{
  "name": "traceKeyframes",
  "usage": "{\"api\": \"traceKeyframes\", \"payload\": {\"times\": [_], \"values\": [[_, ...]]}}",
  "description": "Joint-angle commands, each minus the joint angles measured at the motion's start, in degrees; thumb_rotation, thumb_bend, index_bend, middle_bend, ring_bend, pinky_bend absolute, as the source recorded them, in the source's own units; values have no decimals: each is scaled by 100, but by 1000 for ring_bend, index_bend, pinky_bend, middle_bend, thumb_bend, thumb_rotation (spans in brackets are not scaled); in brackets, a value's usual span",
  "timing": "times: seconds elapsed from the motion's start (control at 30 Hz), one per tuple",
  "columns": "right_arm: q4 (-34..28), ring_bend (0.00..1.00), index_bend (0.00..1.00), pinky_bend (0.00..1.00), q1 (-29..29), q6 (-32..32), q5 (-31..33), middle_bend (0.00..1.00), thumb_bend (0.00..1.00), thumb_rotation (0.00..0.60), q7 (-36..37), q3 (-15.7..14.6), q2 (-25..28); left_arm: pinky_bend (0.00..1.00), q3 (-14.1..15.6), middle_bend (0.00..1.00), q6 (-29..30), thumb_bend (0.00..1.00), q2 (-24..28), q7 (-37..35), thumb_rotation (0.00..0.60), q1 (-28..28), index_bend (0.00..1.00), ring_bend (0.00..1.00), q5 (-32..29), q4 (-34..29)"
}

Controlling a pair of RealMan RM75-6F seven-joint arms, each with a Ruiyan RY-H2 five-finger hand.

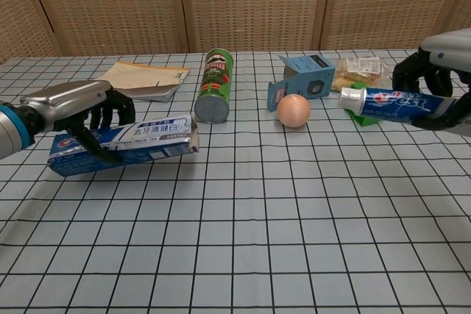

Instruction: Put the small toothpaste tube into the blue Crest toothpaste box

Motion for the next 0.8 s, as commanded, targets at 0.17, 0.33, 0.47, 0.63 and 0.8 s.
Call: {"api": "traceKeyframes", "payload": {"times": [0.17, 0.33, 0.47, 0.63, 0.8], "values": [[-306, 655, 649, 561, 87, 166, -196, 670, 636, 600, -538, 90, 399, 548, -32, 532, 626, 40, 428, -2587, 600, 60, 602, 574, 733, -491], [-348, 656, 651, 561, 189, 440, -522, 671, 636, 600, -1040, 252, 656, 548, -116, 532, 807, 35, 301, -3223, 600, -110, 602, 574, 931, -380], [-515, 657, 652, 561, 325, 446, -628, 671, 636, 600, -1327, 417, 959, 548, -231, 532, 954, 35, 66, -3501, 600, -290, 603, 574, 998, -226], [-759, 657, 653, 561, 493, 368, -595, 672, 636, 600, -1544, 623, 1264, 548, -382, 532, 885, 35, -228, -3664, 600, -536, 607, 574, 897, -107], [-904, 662, 658, 564, 694, 369, -642, 677, 636, 600, -1940, 853, 1549, 548, -495, 532, 693, 35, -470, -3652, 600, -794, 610, 574, 746, 45]]}}
